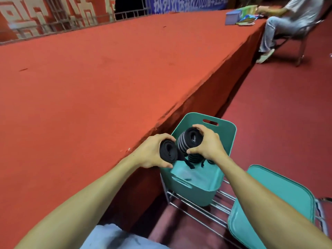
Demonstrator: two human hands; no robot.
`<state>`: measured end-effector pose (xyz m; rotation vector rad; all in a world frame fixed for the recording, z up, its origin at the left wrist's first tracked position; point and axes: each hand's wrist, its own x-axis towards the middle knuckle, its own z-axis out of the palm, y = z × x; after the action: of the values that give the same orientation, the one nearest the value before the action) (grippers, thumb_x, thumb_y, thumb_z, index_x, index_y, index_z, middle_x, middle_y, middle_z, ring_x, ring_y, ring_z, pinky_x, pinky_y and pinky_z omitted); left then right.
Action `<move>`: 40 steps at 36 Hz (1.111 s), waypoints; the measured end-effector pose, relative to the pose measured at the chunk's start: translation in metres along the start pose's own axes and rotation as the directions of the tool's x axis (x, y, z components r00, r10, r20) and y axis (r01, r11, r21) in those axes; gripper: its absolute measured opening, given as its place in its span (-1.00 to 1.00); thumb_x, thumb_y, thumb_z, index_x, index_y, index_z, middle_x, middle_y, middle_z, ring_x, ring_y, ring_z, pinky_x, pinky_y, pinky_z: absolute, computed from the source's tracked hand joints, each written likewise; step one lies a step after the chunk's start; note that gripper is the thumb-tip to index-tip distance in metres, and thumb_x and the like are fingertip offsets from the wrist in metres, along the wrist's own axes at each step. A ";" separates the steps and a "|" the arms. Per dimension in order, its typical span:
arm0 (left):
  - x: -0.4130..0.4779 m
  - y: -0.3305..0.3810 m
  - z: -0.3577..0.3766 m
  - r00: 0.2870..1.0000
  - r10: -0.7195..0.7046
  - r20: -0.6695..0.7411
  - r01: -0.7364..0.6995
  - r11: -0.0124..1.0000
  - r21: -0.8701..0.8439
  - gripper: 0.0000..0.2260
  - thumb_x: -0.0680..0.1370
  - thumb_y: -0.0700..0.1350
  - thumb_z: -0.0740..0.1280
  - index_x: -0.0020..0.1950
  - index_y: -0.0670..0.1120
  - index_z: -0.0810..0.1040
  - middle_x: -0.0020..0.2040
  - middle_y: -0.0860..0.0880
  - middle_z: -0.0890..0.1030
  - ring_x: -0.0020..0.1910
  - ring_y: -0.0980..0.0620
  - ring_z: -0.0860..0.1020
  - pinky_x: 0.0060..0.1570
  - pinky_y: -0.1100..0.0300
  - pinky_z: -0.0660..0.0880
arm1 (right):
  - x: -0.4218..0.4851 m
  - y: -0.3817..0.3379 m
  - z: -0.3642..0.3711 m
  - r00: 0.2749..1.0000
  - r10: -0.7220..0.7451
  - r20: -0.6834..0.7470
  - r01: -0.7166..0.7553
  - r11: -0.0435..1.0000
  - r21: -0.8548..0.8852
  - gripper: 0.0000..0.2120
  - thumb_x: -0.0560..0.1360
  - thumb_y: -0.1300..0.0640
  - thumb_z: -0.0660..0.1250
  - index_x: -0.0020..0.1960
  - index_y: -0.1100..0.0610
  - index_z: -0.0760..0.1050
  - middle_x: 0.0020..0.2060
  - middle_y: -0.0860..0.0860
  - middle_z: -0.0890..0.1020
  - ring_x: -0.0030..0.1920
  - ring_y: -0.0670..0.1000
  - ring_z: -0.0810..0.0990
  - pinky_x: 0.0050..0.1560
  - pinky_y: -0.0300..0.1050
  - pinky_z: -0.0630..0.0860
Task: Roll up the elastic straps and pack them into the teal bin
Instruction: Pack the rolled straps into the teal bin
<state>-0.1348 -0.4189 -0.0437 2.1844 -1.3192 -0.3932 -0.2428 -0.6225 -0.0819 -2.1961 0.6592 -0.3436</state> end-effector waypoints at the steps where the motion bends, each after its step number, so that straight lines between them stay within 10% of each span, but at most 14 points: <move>1: 0.001 -0.002 0.003 1.000 -0.007 0.017 0.007 1.000 0.007 -0.30 0.14 -0.03 0.64 0.25 0.05 0.52 0.12 0.08 0.58 0.08 0.11 0.55 0.13 0.21 0.46 | 0.002 0.003 0.002 1.000 0.013 0.004 -0.013 1.000 0.001 -0.03 0.08 0.08 0.72 0.43 -0.02 0.40 0.27 0.03 0.59 0.38 0.13 0.43 0.37 0.07 0.40; 10: 0.006 -0.007 0.013 0.991 -0.002 0.135 0.015 0.996 -0.092 -0.33 0.08 0.13 0.56 0.18 0.13 0.53 0.04 0.18 0.61 0.03 0.22 0.58 0.08 0.29 0.48 | 0.008 0.020 0.023 0.993 0.103 0.058 -0.102 0.994 -0.027 -0.03 0.12 0.06 0.71 0.46 0.00 0.36 0.26 0.04 0.58 0.36 0.15 0.38 0.29 0.01 0.44; 18: 0.004 -0.010 0.009 0.976 0.035 0.217 -0.010 0.993 -0.117 -0.35 0.11 0.01 0.65 0.16 0.09 0.55 0.04 0.18 0.63 0.04 0.19 0.60 0.09 0.24 0.51 | 0.010 0.026 0.040 0.978 0.184 0.093 -0.184 0.983 -0.014 -0.03 0.12 0.08 0.71 0.44 -0.08 0.35 0.23 0.10 0.55 0.23 0.13 0.46 -0.20 -0.03 0.63; 28: -0.007 -0.029 -0.007 0.978 -0.042 0.202 0.057 0.996 -0.068 -0.30 0.09 0.14 0.61 0.20 0.13 0.53 0.14 0.13 0.61 0.13 0.14 0.58 0.18 0.02 0.51 | 0.013 0.028 0.057 0.960 0.262 0.097 -0.264 0.965 0.000 -0.04 0.17 0.06 0.70 0.46 -0.05 0.33 0.25 0.17 0.50 0.27 0.21 0.42 0.10 0.16 0.58; 32: -0.005 -0.032 -0.001 0.984 -0.029 0.178 0.048 0.994 -0.101 -0.31 0.10 0.11 0.61 0.20 0.13 0.53 0.13 0.13 0.61 0.12 0.15 0.58 0.19 0.05 0.51 | 0.013 0.026 0.066 0.950 0.295 0.106 -0.298 0.955 0.011 -0.04 0.17 0.08 0.70 0.46 -0.05 0.32 0.20 0.16 0.50 0.12 0.13 0.46 -0.13 0.20 0.65; 40: -0.005 -0.037 0.002 0.985 0.004 0.173 0.027 0.985 -0.172 -0.33 0.12 0.06 0.61 0.20 0.07 0.54 0.09 0.12 0.63 0.10 0.14 0.60 0.14 0.22 0.51 | 0.015 0.034 0.078 0.934 0.338 0.113 -0.336 0.941 -0.032 -0.04 0.19 0.01 0.70 0.48 -0.03 0.30 0.16 0.16 0.56 0.27 0.17 0.48 0.07 0.14 0.59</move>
<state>-0.1117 -0.4011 -0.0673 2.0502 -1.3095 -0.6902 -0.2075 -0.6006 -0.1576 -2.0480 0.9561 -0.0315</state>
